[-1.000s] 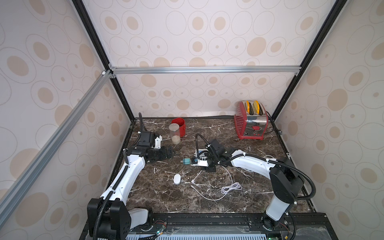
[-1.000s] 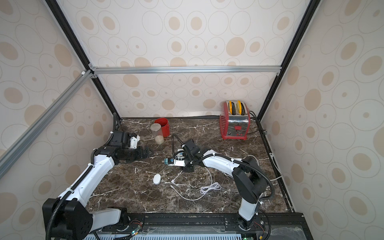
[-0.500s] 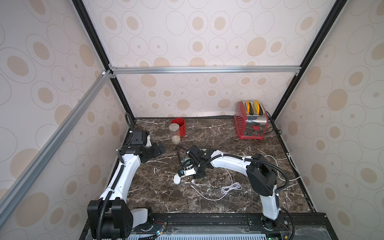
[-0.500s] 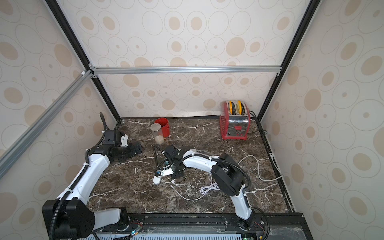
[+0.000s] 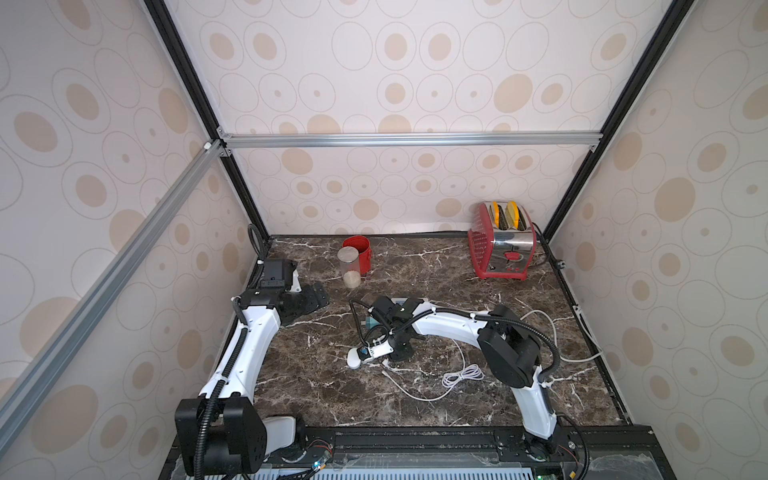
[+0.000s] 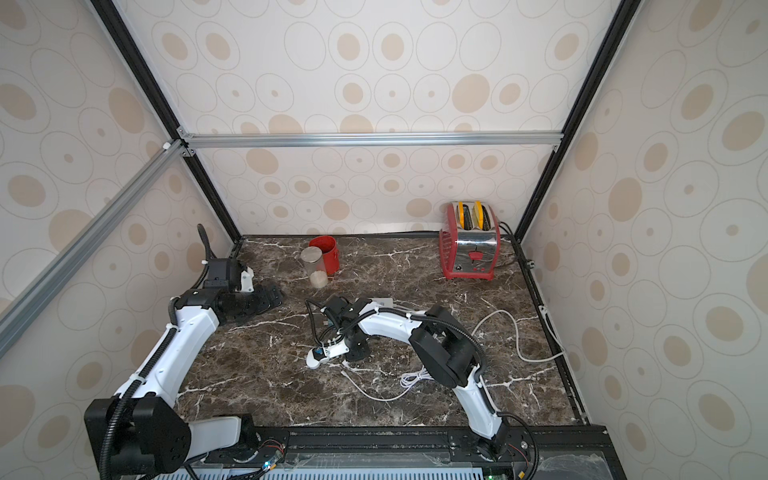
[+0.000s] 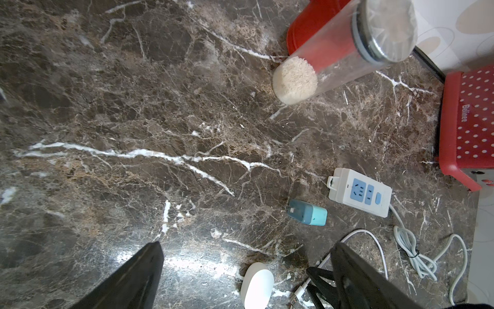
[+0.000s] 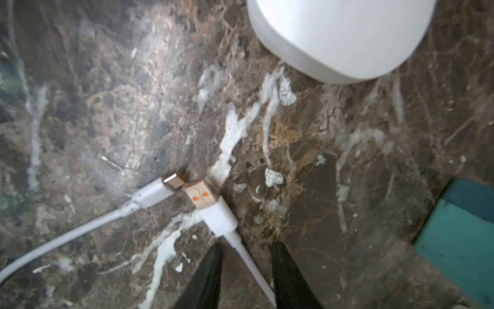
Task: Charge the bluetooth headset
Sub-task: Pick up the charging cable from the center of the board.
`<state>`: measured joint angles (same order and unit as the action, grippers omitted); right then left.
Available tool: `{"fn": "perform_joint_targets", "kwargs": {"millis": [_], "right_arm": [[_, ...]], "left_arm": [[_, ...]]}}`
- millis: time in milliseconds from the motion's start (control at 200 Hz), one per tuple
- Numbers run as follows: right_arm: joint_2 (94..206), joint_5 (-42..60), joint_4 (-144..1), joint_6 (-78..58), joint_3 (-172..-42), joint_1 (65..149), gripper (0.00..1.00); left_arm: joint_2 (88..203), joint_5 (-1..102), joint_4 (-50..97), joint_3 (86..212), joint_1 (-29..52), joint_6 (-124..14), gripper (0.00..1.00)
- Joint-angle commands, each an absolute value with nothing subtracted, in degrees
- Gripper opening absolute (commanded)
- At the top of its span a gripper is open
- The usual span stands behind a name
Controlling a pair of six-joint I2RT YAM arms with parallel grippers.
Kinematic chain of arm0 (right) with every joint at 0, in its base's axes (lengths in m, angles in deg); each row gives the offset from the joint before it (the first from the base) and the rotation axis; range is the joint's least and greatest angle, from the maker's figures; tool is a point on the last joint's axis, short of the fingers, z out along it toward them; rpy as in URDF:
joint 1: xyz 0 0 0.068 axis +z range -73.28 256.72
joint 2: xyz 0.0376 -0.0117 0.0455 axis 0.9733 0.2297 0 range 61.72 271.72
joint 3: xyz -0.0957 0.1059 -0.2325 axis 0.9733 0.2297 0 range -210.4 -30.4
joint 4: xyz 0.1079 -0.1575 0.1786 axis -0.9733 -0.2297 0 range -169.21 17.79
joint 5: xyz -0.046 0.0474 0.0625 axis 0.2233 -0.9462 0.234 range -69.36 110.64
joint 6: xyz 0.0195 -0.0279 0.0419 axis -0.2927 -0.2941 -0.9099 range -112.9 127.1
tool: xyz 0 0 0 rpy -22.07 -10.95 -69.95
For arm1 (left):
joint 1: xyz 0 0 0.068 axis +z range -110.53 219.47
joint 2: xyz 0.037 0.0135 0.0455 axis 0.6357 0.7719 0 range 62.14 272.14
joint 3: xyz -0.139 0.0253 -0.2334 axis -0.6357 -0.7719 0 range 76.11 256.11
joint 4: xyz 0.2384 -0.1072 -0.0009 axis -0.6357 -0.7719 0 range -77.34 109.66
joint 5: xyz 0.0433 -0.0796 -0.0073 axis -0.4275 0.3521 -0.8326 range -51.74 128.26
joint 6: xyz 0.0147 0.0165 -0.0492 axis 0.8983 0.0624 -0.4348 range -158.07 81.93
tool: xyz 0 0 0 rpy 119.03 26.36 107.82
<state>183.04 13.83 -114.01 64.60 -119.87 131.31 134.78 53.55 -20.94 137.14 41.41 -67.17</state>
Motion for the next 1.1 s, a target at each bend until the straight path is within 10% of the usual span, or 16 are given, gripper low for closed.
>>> {"fn": "perform_joint_targets", "kwargs": {"millis": [0, 436, 1092], "right_arm": [[185.8, 15.4, -115.7, 65.2, -120.5, 132.4, 0.31], [188.6, 18.1, -119.5, 64.1, -118.3, 134.3, 0.0], [156.7, -0.7, -82.5, 39.3, -92.3, 120.3, 0.0]], "left_arm": [[134.9, 52.9, -23.1, 138.8, 41.8, -65.9, 0.99], [134.8, 51.1, -25.7, 140.4, 42.0, -64.3, 0.99], [140.3, 73.7, -12.5, 136.1, 32.7, -62.5, 0.99]]}}
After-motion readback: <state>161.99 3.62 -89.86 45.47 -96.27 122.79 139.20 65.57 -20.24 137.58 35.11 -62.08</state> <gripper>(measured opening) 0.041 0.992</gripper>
